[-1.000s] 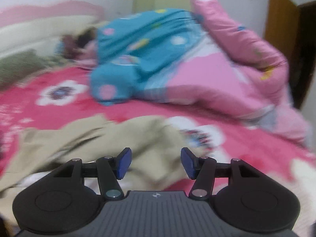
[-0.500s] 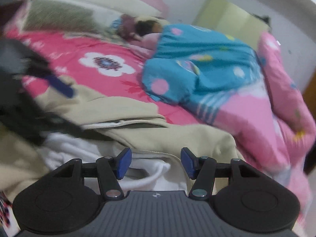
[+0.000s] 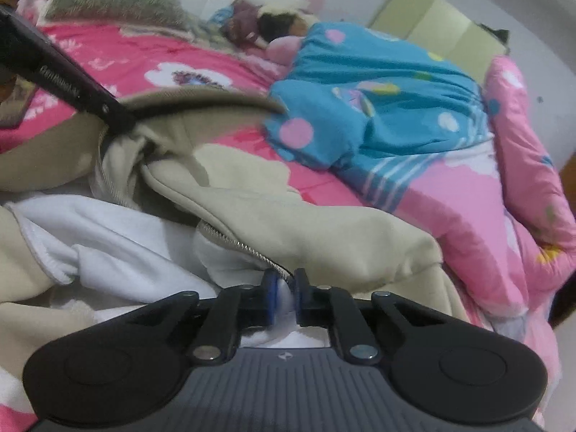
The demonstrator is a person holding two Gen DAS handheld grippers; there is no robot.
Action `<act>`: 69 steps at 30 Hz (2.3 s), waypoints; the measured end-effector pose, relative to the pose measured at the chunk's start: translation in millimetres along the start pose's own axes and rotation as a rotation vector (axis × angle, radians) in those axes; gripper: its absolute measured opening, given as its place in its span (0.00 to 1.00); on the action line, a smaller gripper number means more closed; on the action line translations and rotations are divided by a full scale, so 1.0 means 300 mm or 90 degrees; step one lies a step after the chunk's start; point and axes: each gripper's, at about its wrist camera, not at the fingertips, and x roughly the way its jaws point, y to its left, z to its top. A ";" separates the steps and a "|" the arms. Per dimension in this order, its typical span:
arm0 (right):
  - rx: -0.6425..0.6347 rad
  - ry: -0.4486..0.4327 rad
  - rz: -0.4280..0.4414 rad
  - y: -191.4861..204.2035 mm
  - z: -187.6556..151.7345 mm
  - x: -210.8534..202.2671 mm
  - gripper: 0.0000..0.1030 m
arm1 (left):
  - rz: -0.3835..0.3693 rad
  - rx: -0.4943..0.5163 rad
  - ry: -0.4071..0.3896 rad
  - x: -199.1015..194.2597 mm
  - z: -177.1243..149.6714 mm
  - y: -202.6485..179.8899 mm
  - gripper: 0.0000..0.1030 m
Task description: Fold clothes
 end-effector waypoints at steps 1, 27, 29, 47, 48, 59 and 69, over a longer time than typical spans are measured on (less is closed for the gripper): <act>0.015 -0.006 0.000 -0.007 -0.006 -0.026 0.08 | 0.008 -0.014 -0.014 -0.035 -0.002 0.018 0.05; 0.550 0.004 0.060 -0.452 -0.119 -0.126 0.54 | -0.153 -0.033 0.024 -0.280 -0.198 0.031 0.11; 0.575 0.005 0.031 -0.512 -0.127 -0.069 0.54 | -0.161 -0.026 0.014 -0.257 -0.184 0.010 0.11; 0.148 0.068 0.026 -0.403 -0.038 0.181 0.48 | -0.149 0.127 0.001 0.164 -0.080 -0.158 0.13; 0.153 0.069 0.027 -0.404 -0.036 0.185 0.48 | -0.154 0.125 0.003 0.179 -0.086 -0.154 0.14; 0.213 0.052 0.028 -0.423 0.023 0.183 0.04 | -0.194 -0.007 0.019 0.279 -0.154 -0.041 0.14; 0.120 -0.113 -0.012 -0.370 0.466 0.079 0.04 | -0.173 -0.105 -0.060 0.206 -0.179 0.023 0.14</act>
